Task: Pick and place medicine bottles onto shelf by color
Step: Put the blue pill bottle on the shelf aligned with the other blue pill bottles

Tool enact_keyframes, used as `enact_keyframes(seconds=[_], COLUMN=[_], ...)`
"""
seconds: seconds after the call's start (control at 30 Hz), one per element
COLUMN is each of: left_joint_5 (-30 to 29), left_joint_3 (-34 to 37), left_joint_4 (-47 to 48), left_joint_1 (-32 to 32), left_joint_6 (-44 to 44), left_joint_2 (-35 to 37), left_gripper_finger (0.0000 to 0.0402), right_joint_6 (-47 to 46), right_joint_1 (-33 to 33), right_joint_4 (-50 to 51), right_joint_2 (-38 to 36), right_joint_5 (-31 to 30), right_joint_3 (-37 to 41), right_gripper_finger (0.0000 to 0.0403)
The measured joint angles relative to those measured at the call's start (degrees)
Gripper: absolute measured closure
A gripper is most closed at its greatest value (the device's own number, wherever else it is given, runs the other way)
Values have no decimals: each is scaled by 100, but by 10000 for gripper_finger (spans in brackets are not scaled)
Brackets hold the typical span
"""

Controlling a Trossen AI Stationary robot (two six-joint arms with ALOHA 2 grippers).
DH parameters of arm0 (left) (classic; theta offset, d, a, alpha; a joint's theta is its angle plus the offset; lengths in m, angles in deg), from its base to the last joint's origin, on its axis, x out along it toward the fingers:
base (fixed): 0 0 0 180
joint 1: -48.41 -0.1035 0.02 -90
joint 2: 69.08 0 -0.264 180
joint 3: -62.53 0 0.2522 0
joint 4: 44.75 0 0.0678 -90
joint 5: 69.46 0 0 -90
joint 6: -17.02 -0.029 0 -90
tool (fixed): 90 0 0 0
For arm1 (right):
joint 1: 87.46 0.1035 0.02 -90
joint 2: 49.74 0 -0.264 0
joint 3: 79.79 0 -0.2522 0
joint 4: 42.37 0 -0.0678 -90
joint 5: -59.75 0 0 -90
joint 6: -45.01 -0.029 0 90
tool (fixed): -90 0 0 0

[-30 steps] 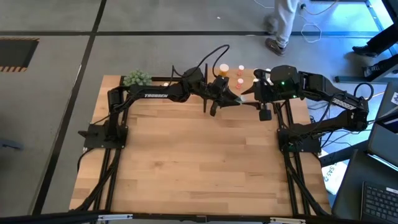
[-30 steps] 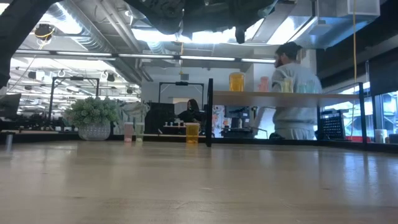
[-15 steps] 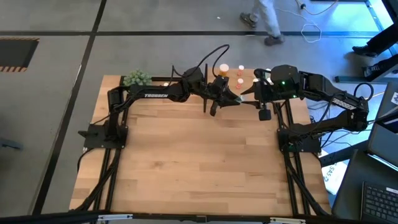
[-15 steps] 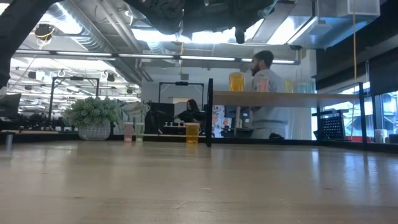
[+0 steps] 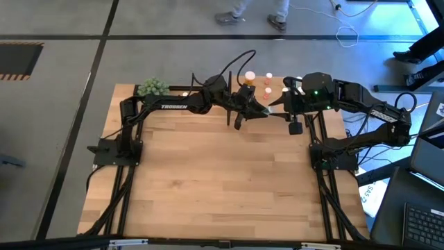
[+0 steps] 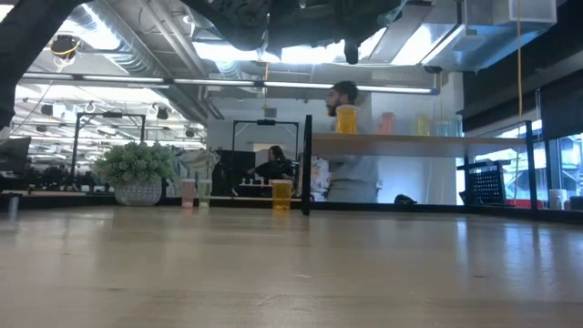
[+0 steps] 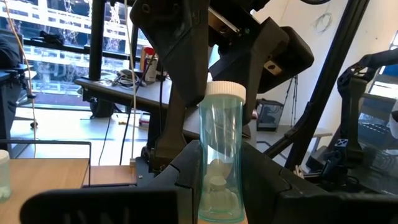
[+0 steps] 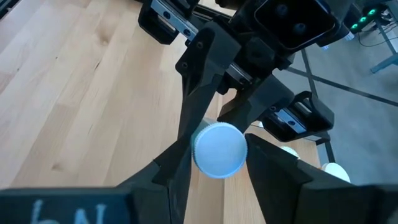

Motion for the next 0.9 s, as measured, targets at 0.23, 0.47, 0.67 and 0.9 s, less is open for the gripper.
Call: enact_keyframes(seconds=[0.23, 0.47, 0.67, 0.9], left_joint_5=[0, -272, -398, -434], left_joint_3=[0, 0, 0, 0], left_joint_4=[2, 9, 30, 129], left_joint_1=[0, 18, 35, 33], left_joint_6=[-25, -43, -38, -24], left_joint_2=[0, 0, 0, 0], left_gripper_finger=[332, 307, 282, 257], right_joint_6=[-2, -2, -20, -22], right_joint_1=[0, -2, -2, 0], right_joint_4=[20, 45, 78, 95], right_joint_2=[0, -8, -7, 1], right_joint_5=[-1, -21, -39, -31], right_joint_3=[0, 0, 0, 0], right_gripper_finger=[257, 266, 267, 267])
